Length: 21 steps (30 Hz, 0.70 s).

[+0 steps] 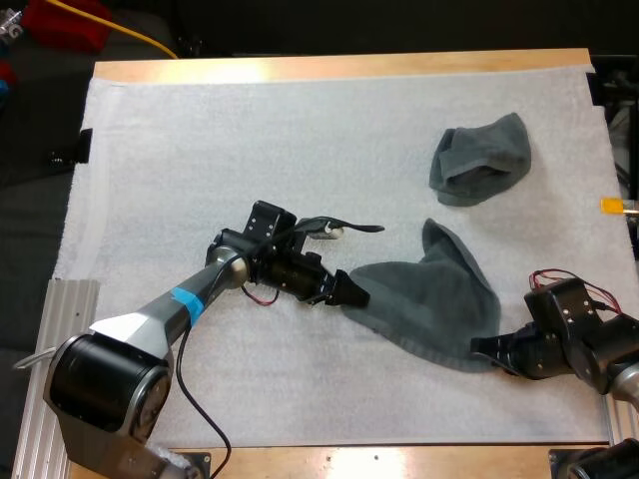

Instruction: Pick towel from pile, fold and stack

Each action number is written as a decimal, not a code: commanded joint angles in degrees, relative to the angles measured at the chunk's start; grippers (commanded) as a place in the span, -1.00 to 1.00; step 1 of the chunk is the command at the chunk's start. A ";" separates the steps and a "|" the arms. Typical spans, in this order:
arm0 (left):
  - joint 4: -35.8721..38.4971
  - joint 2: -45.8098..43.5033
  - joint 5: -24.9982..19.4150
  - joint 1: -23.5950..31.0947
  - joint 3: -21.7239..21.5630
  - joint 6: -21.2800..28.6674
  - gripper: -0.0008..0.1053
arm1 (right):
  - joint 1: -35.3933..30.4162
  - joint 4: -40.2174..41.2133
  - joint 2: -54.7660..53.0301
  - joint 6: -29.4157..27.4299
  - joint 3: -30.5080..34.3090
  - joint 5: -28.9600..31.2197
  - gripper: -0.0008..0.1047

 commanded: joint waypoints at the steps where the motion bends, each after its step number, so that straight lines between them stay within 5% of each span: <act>1: -0.13 -0.16 1.02 -0.40 -0.07 -0.18 -0.02 | 0.13 -0.11 -0.30 -0.07 -0.05 -0.51 -0.97; 7: 0.32 -0.16 0.12 -0.40 -0.07 -0.18 -0.42 | 0.13 -0.11 -0.30 -0.07 -0.05 -0.51 -0.97; 12: 2.73 -0.16 -0.29 -0.40 -0.07 0.12 -0.96 | 0.13 -0.39 -0.30 -0.02 -0.05 -0.55 -0.97; 16: 5.73 -1.78 -0.60 -0.40 -0.07 3.95 -0.98 | 0.13 -2.00 -0.30 0.37 -0.90 -2.90 -0.97; 21: 10.52 -9.28 -6.59 -0.40 -0.07 7.90 -0.98 | 0.13 -3.41 -0.30 0.68 -6.38 -3.15 -0.97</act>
